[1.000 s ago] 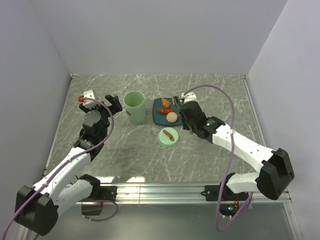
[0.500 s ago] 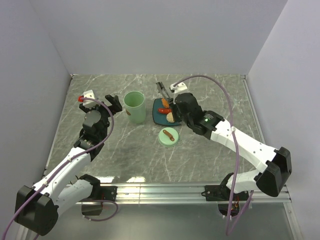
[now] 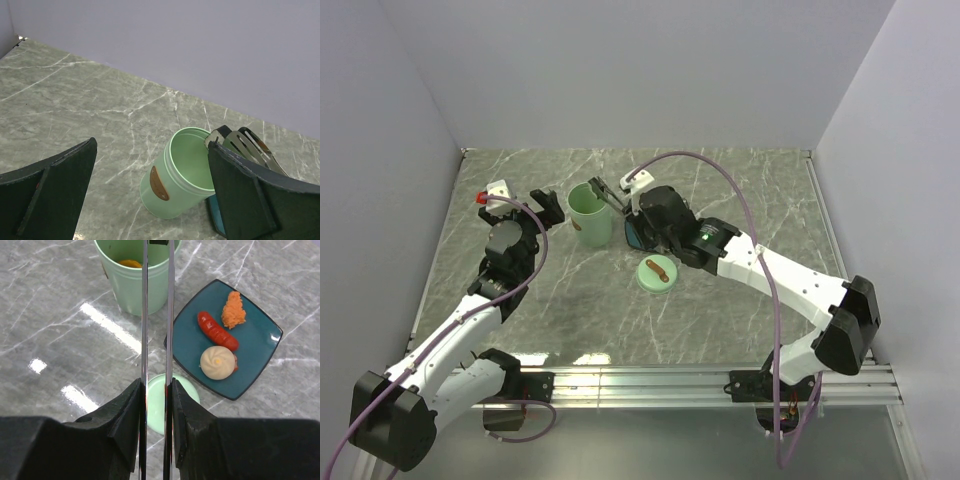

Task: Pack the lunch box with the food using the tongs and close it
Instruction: Place the food into the lunch box

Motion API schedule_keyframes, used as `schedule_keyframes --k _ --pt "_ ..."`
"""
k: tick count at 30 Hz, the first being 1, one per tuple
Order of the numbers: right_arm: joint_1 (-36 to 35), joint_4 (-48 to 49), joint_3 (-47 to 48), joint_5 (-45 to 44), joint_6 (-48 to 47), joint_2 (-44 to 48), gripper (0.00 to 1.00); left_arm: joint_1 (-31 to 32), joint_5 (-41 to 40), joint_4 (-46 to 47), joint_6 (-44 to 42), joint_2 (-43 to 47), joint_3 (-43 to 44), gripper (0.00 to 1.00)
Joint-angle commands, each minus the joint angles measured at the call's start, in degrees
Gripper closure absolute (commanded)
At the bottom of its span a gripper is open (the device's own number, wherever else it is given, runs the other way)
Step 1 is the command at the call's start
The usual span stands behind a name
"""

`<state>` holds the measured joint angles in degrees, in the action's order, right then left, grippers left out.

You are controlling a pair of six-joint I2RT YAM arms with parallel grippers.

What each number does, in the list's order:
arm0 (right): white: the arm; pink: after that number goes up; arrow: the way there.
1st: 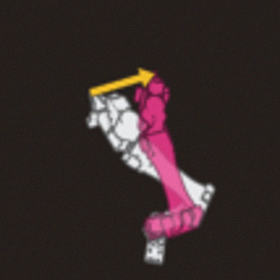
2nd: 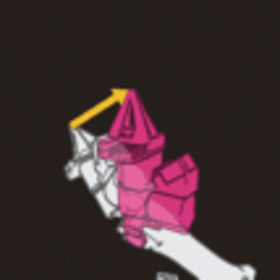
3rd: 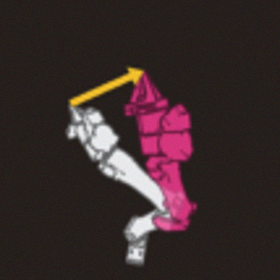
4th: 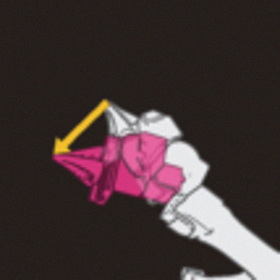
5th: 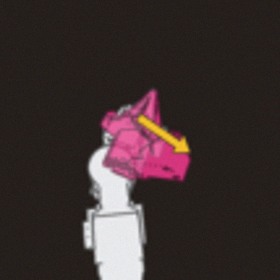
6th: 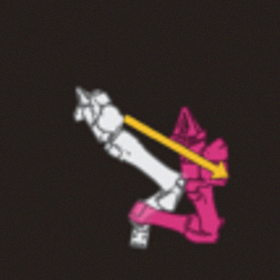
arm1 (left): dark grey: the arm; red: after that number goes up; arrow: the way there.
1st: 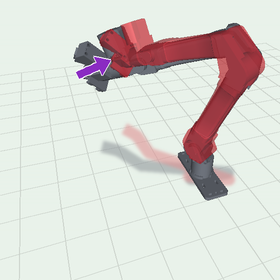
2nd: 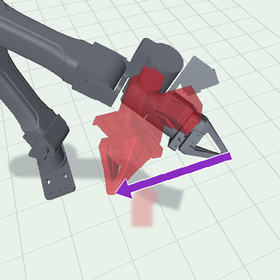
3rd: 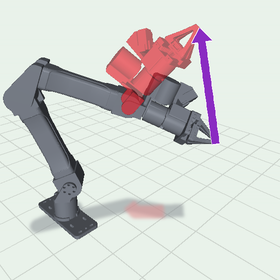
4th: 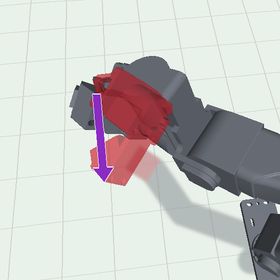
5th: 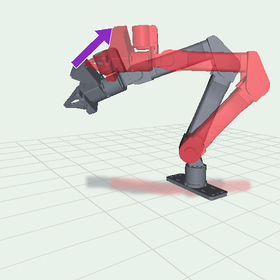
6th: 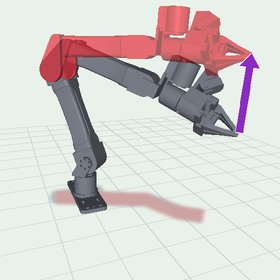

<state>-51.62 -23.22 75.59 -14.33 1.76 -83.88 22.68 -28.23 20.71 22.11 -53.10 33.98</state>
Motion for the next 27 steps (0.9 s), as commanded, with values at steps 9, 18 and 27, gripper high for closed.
schedule_keyframes --k 9,18,27 --pt "-1.5 2.2 5.6 -0.3 -3.2 -1.4 0.64 -0.3 0.6 2.8 -0.5 -0.2 0.6 0.0" --pt "-1.7 2.2 5.6 -1.3 -2.9 -1.5 0.52 -0.3 0.6 2.7 -0.5 -0.4 0.7 0.01" --pt "-1.7 3.4 2.3 -4.2 -2.1 1.4 0.52 -0.3 0.5 2.7 -0.6 -0.4 0.7 0.0"
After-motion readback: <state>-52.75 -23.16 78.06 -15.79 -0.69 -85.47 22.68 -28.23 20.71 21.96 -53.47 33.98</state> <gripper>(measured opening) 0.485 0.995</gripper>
